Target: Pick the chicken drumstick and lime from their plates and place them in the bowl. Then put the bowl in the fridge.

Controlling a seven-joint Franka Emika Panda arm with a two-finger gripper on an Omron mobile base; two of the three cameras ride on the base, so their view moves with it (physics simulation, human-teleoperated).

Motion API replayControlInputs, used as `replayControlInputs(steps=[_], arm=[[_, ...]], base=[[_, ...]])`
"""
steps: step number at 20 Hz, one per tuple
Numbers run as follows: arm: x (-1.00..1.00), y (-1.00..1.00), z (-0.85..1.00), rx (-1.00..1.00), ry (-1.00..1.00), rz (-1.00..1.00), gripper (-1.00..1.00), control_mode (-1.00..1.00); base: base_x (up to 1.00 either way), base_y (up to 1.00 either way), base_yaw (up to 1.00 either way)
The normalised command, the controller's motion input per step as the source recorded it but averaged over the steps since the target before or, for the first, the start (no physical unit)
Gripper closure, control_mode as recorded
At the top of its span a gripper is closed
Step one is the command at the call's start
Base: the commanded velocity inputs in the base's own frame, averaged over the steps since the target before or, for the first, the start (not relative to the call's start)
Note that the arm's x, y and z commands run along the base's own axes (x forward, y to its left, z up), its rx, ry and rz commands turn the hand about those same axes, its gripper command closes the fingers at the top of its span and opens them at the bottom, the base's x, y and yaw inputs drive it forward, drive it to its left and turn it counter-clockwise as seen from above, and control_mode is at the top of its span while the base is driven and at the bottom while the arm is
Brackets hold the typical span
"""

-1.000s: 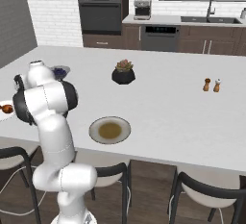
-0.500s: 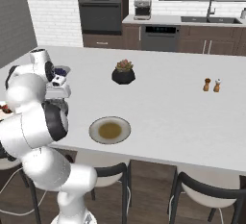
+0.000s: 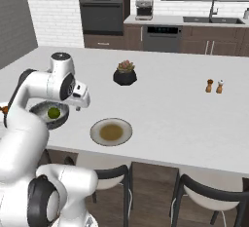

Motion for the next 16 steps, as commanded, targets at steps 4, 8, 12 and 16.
replayControlInputs(steps=[4,8,12,16], arm=[[-0.72,-1.0,0.41,0.03,0.0,0.06,-1.0,-1.0],[-0.99,-0.86,0.06,0.0,0.0,0.06,-1.0,-1.0],[-0.6,-0.43,-0.22,-0.14,-0.01,0.0,-1.0,-1.0],[-0.08,0.03,-0.14,-0.21,0.02,-0.19,-1.0,-1.0]], base=[[0.0,0.0,0.0],[0.0,0.0,0.0],[0.0,0.0,0.0],[0.0,0.0,0.0]])
